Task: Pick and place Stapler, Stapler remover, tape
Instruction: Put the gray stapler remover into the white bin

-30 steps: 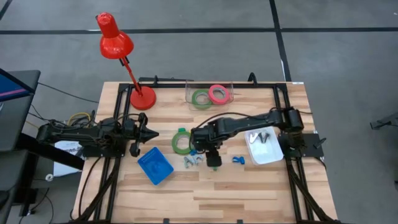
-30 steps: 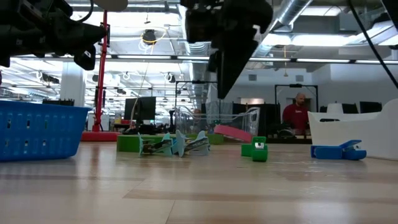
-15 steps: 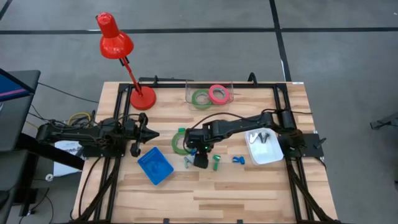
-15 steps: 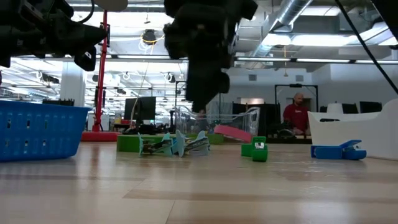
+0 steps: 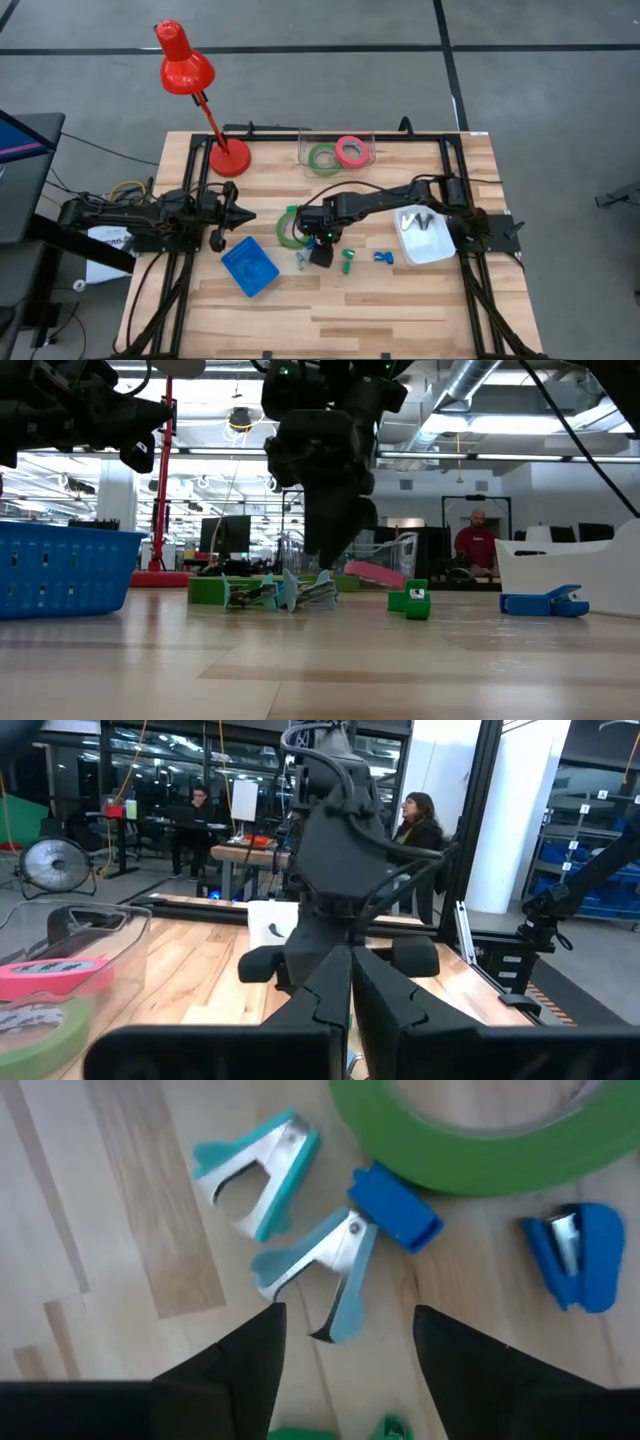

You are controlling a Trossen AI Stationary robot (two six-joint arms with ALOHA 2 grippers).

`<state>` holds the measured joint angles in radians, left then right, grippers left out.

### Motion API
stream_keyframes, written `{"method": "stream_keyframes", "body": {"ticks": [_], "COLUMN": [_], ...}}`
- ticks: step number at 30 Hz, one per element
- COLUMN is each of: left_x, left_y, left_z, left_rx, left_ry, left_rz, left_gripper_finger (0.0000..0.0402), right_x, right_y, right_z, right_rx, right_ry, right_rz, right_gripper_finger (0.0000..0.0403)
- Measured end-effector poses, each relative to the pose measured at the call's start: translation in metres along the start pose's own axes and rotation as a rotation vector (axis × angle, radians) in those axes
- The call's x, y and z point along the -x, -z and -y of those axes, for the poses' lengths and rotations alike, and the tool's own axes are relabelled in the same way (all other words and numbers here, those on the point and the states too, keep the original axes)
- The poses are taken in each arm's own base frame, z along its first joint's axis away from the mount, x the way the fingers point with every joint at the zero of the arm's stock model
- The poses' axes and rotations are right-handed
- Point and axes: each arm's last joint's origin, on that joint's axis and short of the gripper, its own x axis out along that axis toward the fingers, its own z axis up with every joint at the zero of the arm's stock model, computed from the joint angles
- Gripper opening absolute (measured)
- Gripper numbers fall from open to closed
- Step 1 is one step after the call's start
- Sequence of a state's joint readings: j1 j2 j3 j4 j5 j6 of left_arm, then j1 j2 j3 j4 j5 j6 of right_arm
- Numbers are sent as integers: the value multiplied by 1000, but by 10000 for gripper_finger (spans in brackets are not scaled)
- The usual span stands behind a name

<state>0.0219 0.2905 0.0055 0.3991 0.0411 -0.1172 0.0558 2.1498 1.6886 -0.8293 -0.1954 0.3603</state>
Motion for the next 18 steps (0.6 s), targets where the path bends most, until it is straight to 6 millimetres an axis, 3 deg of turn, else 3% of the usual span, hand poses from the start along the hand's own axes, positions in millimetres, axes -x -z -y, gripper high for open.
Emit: {"method": "stream_keyframes", "body": {"ticks": [18], "left_x": [0], "left_y": [-1], "left_z": [0], "left_rx": [0], "left_ry": [1], "left_rz": [7], "left_gripper_finger": [8], "right_x": [-5], "right_y": [4], "right_z": [8], "right_rx": [-4], "right_ry": [-50], "right_rz": [-44], "right_gripper_finger": [136]}}
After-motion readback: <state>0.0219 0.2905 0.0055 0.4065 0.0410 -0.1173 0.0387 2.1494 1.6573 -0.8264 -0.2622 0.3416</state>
